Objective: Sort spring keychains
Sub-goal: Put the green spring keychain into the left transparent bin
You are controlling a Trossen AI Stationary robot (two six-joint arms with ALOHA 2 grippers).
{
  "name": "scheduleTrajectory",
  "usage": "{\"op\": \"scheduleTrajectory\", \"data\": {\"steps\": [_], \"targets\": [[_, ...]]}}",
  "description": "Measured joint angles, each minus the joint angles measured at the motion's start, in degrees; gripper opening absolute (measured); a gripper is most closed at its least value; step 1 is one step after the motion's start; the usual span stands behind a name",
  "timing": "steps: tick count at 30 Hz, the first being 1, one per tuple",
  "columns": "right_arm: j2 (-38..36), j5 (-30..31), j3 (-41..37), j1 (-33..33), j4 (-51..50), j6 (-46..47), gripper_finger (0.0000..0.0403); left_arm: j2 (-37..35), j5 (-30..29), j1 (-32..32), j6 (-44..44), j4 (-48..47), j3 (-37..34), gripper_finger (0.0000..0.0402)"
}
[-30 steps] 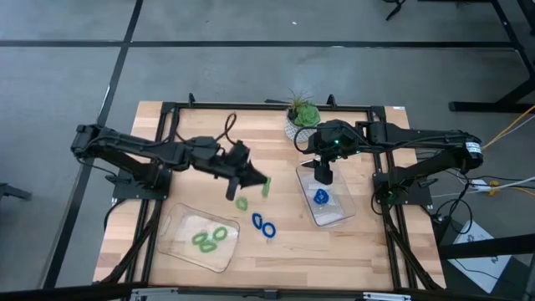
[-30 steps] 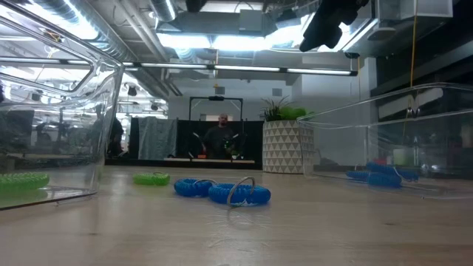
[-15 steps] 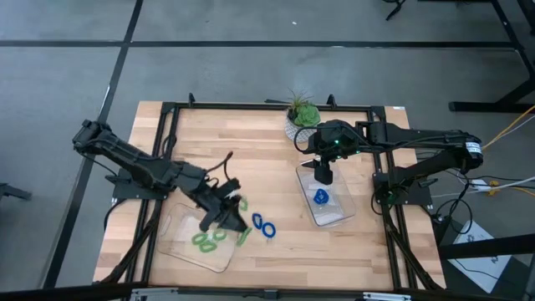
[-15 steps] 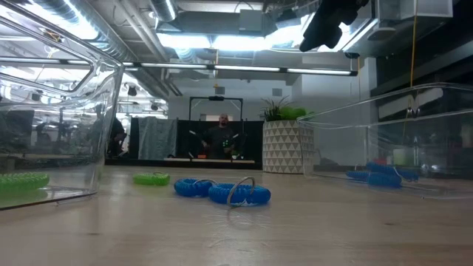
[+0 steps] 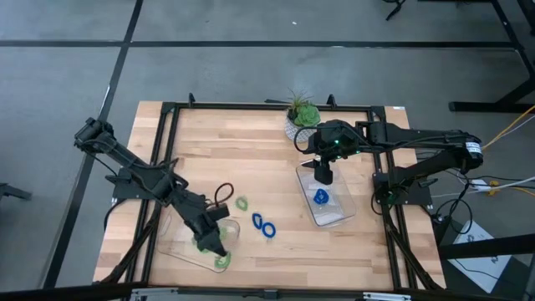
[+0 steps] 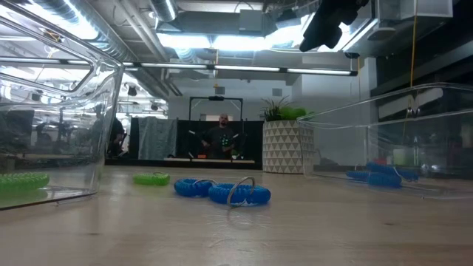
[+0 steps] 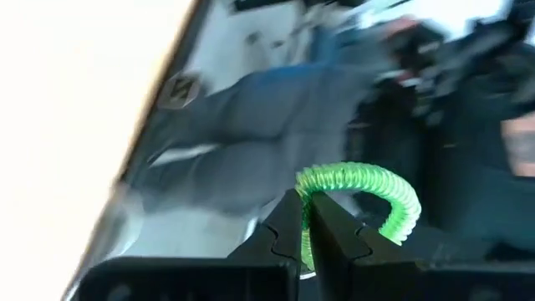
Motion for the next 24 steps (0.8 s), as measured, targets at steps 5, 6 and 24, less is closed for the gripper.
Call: {"op": "scheduleTrajectory", "data": {"steps": [5,6,24], "targets": [[0.0,0.0,0.0,0.0,0.0,-1.6,0.0205,0.0,3.5,-1.0,-3.0,-11.3,0.0,0.0008],[0.0,0.0,0.0,0.0,0.0,-1.7,0.0205,0.0,4.5,-1.2,-3.2,-13.4,0.0,0.0008],[0.0,0.0,0.0,0.0,0.0,-1.6,0.0205,0.0,4.7,-2.1,-9.1,-41.6,0.0,0.0016]]}}
